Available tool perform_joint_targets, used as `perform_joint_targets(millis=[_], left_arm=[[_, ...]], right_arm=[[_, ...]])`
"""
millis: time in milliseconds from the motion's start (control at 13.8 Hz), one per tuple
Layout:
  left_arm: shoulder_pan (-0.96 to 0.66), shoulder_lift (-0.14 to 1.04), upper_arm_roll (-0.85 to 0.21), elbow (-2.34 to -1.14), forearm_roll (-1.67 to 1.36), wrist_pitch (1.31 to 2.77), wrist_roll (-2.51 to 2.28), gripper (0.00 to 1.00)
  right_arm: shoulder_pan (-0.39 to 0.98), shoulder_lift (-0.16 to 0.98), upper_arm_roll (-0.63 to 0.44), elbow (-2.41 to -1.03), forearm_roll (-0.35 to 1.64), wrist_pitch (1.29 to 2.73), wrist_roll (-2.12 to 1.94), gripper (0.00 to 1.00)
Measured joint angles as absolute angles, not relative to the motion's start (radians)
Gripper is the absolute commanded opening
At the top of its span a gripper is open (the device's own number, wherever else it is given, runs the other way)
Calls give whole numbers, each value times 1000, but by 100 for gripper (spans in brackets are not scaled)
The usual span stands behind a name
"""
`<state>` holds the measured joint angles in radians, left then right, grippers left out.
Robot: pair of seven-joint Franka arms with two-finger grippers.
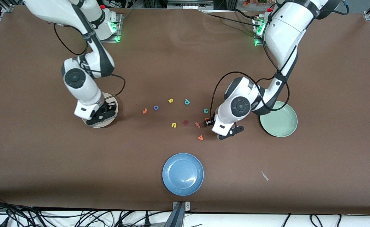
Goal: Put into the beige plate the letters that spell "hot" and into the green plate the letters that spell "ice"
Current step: 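Place the yellow letter on the cream plate while the left gripper grasps orange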
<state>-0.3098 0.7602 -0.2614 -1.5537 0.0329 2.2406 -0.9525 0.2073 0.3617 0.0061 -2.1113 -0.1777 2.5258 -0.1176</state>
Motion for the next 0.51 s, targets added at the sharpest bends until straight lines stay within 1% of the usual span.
perform_joint_targets(millis=[145, 290, 362, 435, 507], left_arm=[[-330, 775, -261, -1555, 119, 2285, -1055, 78], [-339, 796, -261, -1555, 128, 2339, -1093, 77], [-341, 804, -261, -1555, 128, 2352, -1097, 74], [-344, 809, -261, -1555, 128, 2358, -1099, 74], [-345, 812, -260, -1555, 128, 2358, -1101, 70]], right_arm=[[172, 374, -7, -2127, -178, 2526, -152, 73], [168, 379, -6, -2135, -178, 2526, -153, 75], [170, 379, -4, -2135, -174, 2526, -152, 75], [171, 378, -2, -2135, -161, 2526, -152, 79], [172, 378, 2, -2135, -139, 2526, -150, 79]])
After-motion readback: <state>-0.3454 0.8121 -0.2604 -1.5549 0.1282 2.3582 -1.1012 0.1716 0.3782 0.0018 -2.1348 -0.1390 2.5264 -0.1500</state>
